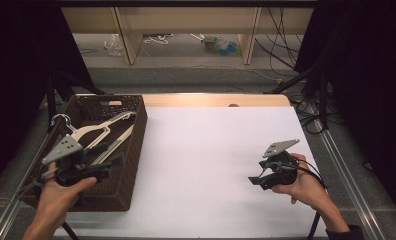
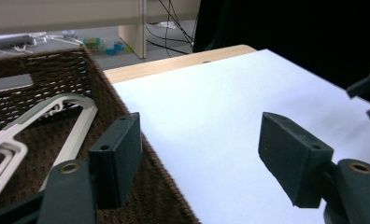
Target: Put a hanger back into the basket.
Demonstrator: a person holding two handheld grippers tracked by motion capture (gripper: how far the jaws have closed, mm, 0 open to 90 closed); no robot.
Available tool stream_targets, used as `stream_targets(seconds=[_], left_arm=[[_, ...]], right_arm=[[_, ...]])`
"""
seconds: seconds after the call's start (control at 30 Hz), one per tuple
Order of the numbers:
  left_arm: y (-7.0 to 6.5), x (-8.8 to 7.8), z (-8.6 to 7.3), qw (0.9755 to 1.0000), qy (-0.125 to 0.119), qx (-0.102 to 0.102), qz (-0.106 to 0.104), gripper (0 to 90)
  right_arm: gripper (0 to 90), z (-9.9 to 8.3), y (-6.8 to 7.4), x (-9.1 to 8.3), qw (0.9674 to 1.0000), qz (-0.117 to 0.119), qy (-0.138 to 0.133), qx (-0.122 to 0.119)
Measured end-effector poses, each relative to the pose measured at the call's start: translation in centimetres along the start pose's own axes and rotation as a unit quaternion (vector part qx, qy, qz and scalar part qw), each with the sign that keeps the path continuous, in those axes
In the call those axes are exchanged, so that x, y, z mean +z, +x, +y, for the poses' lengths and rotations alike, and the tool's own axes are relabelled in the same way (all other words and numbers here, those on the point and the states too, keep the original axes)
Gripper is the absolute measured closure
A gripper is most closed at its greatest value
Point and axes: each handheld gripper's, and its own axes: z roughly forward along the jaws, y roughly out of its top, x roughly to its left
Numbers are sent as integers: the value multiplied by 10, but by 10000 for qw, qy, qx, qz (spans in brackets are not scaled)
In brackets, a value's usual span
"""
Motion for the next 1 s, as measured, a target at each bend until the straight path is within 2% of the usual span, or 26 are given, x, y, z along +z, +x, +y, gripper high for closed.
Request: stream_targets(seconds=[0.07,0.1,0.13,0.17,0.23,0.3,0.33,0.4,0.43,0.5,0.57,0.67,0.7,0.8,0.83,1.0], left_arm=[[-7,5,-4,9999,-95,0,-87,291],[-11,8,-5,9998,-101,-12,-161,289],[-14,10,-7,9997,-41,-22,-232,288],[-18,13,-9,9995,-1,63,-299,289],[-23,18,-13,9993,72,151,-329,288],[-27,22,-16,9991,75,86,-412,282],[-29,24,-17,9989,76,115,-441,281],[-33,27,-21,9987,114,164,-462,275],[-35,29,-23,9985,104,198,-491,271],[-39,32,-26,9981,117,181,-584,254],[-43,35,-29,9976,110,243,-645,234],[-49,37,-32,9974,101,168,-699,157],[-51,37,-34,9970,80,172,-746,165],[-57,41,-40,9959,86,313,-843,159],[-60,42,-42,9960,132,392,-790,159],[-70,49,-55,9944,272,483,-896,160]], right_arm=[[323,0,-2,-1,9998,21,-99,-143],[323,0,-1,-1,9998,22,-168,-112],[322,0,-1,-1,9994,10,-307,-144],[312,0,0,-1,9993,-16,-364,-112],[291,0,0,-2,9989,-69,-428,-197],[291,1,0,-2,9983,-105,-543,-165],[291,0,1,-2,9977,-130,-657,-136],[291,0,2,-2,9974,-11,-712,-67],[291,-1,3,0,9967,-63,-809,-40],[289,-1,4,0,9969,-27,-781,-81],[287,-2,8,2,9966,-30,-820,21],[278,-3,11,3,9959,7,-908,36],[279,-2,11,5,9952,-4,-977,-44],[275,-3,15,4,9944,0,-1056,-7],[275,-4,16,3,9941,7,-1086,34],[267,-6,21,1,9913,-23,-1313,35]])
